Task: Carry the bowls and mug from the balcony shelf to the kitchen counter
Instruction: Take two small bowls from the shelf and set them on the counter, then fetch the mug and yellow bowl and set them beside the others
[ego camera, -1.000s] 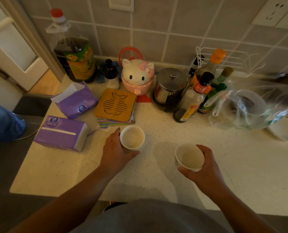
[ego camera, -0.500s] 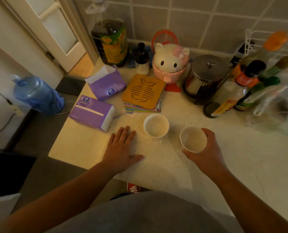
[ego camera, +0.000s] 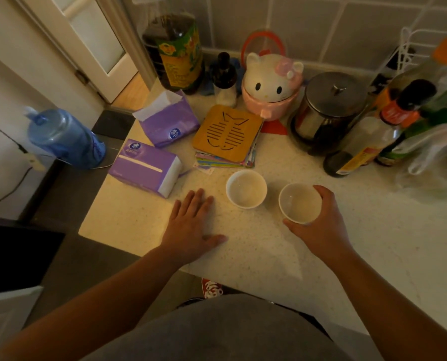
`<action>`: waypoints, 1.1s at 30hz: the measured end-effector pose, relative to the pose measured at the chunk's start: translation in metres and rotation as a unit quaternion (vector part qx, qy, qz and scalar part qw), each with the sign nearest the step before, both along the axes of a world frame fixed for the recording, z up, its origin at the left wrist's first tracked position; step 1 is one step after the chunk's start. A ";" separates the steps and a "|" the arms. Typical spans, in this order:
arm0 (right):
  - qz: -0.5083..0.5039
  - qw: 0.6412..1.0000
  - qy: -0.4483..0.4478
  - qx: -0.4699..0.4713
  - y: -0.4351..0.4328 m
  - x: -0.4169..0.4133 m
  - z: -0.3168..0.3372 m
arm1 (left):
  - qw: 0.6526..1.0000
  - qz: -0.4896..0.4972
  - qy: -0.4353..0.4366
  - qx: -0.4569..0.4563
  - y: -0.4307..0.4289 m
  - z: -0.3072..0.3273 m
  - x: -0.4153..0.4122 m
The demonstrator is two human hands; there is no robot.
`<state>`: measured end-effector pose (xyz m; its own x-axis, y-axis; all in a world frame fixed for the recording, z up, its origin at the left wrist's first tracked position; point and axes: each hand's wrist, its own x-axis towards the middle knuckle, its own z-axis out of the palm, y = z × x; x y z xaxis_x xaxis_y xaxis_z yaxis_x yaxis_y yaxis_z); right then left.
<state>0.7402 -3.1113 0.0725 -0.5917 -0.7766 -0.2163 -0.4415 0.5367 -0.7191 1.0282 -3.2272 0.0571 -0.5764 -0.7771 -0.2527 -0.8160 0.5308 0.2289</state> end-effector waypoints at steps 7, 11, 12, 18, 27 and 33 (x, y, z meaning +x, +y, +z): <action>0.000 1.000 0.000 0.009 0.001 0.001 0.004 | 1.000 -0.004 0.004 -0.006 0.000 -0.002 0.001; 0.004 1.000 -0.006 0.030 0.004 0.004 0.008 | 1.000 -0.011 0.000 -0.021 0.000 -0.002 0.000; 0.001 0.999 -0.014 0.033 0.005 0.004 0.010 | 1.000 -0.010 -0.001 -0.022 -0.001 -0.001 0.000; -0.094 0.994 -0.011 0.055 0.049 0.022 0.015 | 0.997 -0.039 0.062 0.000 0.003 0.017 0.000; -0.235 0.967 -0.077 0.060 0.172 0.137 0.017 | 0.893 -0.347 0.054 0.283 0.077 0.019 0.002; -0.402 0.900 -0.151 0.079 0.283 0.208 -0.017 | 0.860 -0.352 -0.086 0.358 0.122 -0.028 -0.013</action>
